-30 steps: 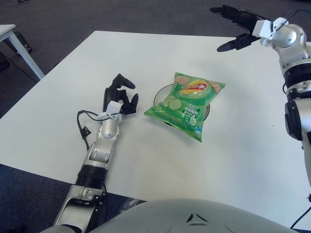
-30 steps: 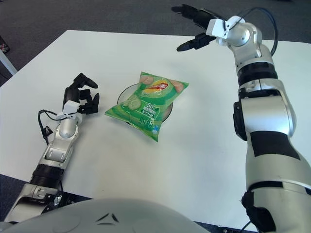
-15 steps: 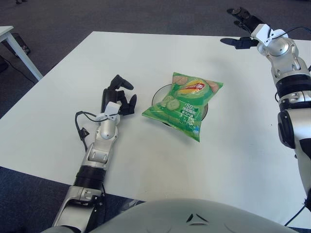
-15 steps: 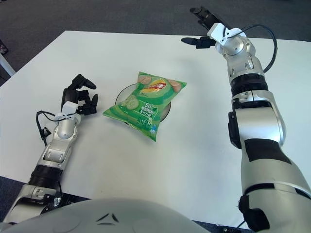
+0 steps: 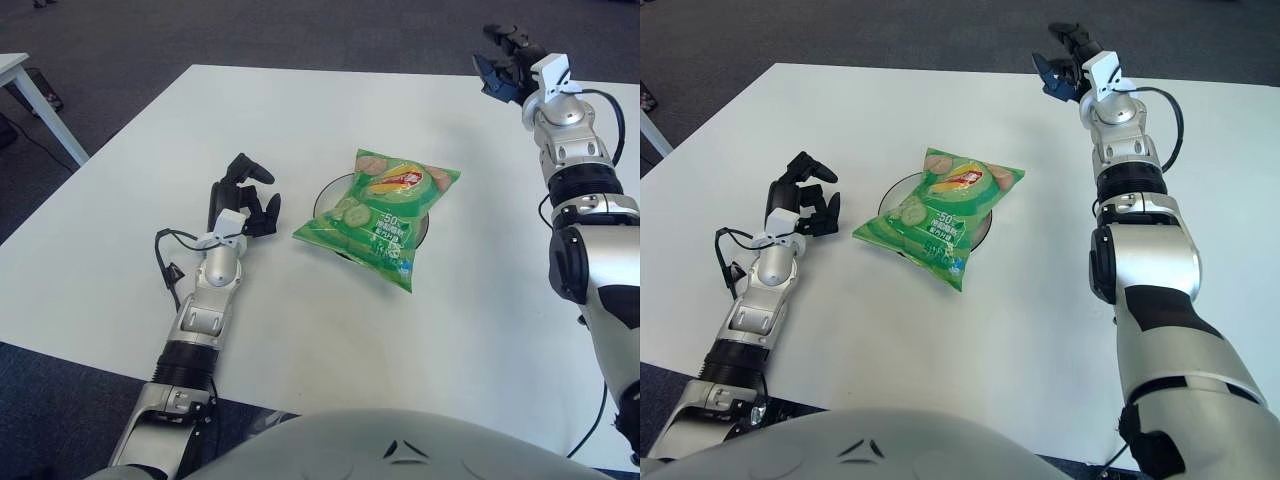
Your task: Put the snack into the plate.
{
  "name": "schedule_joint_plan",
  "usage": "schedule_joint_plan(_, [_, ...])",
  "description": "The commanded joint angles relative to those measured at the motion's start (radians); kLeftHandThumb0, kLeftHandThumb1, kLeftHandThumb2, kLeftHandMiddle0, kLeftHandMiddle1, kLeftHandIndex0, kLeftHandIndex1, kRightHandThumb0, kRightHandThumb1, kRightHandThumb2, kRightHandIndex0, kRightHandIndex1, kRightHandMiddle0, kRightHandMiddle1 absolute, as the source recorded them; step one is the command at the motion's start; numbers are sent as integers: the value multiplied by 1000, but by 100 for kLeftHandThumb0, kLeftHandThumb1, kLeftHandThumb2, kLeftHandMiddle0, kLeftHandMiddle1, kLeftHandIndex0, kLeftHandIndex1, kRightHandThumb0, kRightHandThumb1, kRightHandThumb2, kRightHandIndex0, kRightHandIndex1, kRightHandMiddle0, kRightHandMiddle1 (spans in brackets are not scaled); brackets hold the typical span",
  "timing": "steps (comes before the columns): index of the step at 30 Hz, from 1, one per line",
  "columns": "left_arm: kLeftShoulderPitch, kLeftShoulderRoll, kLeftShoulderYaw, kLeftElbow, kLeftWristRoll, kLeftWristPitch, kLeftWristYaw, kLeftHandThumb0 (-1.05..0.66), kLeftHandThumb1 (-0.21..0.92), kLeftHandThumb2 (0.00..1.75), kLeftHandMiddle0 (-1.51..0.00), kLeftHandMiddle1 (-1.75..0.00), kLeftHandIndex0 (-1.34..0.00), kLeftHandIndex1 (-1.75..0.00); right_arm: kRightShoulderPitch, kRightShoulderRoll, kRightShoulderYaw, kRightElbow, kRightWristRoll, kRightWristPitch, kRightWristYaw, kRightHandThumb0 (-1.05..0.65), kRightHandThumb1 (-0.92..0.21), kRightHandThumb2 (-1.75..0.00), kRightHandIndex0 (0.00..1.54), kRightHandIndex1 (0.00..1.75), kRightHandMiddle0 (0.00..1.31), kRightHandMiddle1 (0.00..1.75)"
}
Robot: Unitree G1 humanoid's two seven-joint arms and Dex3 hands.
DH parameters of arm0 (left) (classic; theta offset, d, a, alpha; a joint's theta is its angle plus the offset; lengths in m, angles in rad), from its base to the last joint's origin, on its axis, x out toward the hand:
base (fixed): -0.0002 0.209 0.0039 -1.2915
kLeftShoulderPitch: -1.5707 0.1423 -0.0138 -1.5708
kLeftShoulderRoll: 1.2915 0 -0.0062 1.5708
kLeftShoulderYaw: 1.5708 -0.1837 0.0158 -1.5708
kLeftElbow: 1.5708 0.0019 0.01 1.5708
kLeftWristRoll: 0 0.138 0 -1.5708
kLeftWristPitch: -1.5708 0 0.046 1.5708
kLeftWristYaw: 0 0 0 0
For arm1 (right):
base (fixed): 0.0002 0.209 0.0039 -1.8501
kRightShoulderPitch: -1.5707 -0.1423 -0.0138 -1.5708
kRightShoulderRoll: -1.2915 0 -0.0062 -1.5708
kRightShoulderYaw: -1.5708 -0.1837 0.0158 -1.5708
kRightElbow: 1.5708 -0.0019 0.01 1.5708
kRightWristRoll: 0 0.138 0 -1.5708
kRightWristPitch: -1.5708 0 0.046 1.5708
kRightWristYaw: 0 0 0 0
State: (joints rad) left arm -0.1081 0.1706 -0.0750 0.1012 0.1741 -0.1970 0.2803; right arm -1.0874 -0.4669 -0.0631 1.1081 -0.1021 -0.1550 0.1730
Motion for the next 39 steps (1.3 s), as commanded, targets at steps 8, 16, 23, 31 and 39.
schedule_joint_plan(8, [122,-70,-15,72,-18,5,-9,-46,38,124,-123,-175,-56,-175,-12,20,-99,116,91,57,-23,-70,-92,-89,24,96,0,99])
schedule_joint_plan(16, [125,-67,-7,72,-19,-1,-16,-46,38,123,-122,-175,-56,-175,34,30,-150,105,144,96,-14,-72,-92,-94,26,125,0,161])
schedule_joint_plan(23, [125,-67,-1,79,-22,-16,-25,-46,38,123,-123,-175,-56,-175,54,31,-194,89,206,199,32,-53,-82,-86,49,150,30,174])
schedule_joint_plan(31, [135,-61,8,69,-25,-18,-39,-46,39,123,-123,-175,-55,-175,79,33,-266,83,292,306,76,-43,-52,-107,76,170,46,175])
schedule_joint_plan(39, [145,-60,24,57,-43,-21,-60,-45,40,121,-123,-175,-54,-175,200,66,-277,-76,324,365,63,-49,-31,-132,106,174,62,175])
